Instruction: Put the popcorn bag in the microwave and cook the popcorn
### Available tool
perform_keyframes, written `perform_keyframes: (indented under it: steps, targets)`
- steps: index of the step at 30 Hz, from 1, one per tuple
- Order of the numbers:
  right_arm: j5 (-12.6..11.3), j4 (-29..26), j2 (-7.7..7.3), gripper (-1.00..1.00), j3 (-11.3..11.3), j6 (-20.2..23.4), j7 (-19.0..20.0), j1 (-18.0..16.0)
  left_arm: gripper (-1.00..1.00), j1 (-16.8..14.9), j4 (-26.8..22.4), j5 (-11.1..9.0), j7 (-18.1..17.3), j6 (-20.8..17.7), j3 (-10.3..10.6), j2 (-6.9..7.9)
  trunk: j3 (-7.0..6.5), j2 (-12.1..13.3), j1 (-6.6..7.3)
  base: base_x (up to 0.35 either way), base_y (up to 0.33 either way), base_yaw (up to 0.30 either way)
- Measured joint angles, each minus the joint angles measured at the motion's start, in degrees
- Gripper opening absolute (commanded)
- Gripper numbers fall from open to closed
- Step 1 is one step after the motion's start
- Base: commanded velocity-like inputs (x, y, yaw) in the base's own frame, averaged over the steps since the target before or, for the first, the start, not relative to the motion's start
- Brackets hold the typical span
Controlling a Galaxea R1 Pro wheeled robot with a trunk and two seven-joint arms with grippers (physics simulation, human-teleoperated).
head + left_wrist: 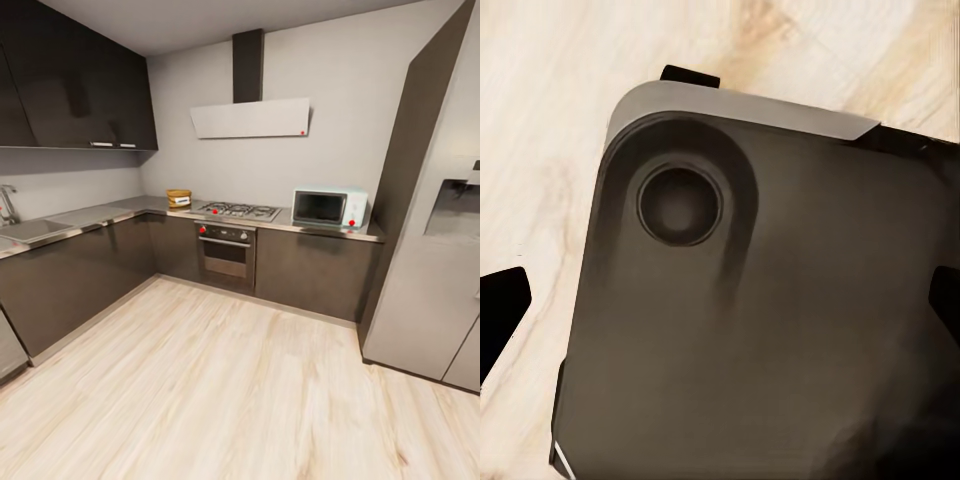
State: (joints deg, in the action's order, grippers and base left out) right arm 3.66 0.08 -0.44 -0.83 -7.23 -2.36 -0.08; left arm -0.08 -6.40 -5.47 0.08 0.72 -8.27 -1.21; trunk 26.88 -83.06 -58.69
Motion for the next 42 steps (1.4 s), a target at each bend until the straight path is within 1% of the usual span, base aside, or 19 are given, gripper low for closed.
perform_keyframes:
  steps: [20,23,42]
  targets:
    - [0.1,0.0,0.06,1.00,0.0,0.0,0.0,0.0,1.00,0.0,0.0,-0.1,0.0,0.2,-0.1,0.00,0.00,0.0,0.00,0.325,0.000,0.000]
    - [0.0,0.0,0.02,1.00,0.0,0.0,0.0,0.0,1.00,0.0,-0.1,-0.1,0.0,0.4,-0.2,0.00,0.00,0.0,0.00,0.289,0.000,-0.105]
    - [-0.1,0.0,0.08,1.00,0.0,0.0,0.0,0.0,1.00,0.0,-0.3,-0.1,0.0,0.6,-0.4,0.00,0.00,0.0,-0.03,0.017,0.000,-0.239]
